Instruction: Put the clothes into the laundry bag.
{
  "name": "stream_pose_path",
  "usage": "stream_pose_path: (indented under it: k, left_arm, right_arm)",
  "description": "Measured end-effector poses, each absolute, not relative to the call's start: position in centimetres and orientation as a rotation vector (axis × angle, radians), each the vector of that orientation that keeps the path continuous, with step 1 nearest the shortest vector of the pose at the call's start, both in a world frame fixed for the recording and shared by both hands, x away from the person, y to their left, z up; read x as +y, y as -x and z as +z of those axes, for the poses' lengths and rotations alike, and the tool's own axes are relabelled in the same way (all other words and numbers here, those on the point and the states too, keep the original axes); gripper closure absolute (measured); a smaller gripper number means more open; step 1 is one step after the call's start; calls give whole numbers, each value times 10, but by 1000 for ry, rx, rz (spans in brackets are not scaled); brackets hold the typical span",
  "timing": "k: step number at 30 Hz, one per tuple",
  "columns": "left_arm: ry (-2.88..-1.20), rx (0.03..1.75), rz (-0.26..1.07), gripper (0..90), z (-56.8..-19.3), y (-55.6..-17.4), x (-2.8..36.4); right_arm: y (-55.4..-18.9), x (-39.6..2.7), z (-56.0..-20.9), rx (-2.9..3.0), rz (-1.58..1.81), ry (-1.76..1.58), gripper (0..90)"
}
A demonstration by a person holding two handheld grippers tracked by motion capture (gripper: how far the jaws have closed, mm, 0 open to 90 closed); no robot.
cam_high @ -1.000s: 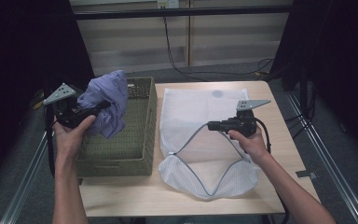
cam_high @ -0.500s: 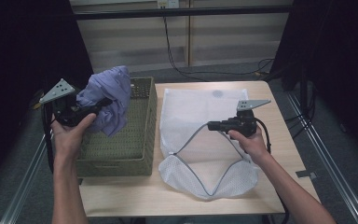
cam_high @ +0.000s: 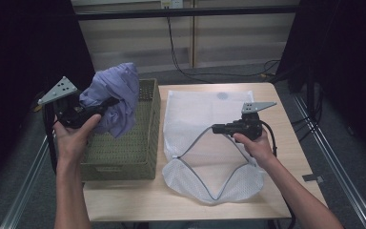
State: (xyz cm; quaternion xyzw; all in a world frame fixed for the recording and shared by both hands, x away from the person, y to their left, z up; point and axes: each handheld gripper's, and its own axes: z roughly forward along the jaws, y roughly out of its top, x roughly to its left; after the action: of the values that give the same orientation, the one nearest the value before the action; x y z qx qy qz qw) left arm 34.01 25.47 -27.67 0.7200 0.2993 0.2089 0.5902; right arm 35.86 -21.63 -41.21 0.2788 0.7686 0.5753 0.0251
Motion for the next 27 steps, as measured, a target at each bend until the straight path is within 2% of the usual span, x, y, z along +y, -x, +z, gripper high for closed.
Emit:
stream_pose_path:
  k: [14,27]
  left_arm:
    - [-1676,600,484,680,-256,-322,231]
    - [-1713,526,472,678,-253,-314,202]
  right_arm:
    - [-358,-215,-413,2379,1776,-863,887]
    - [-358,-213,-414,2393,1761,-855,888]
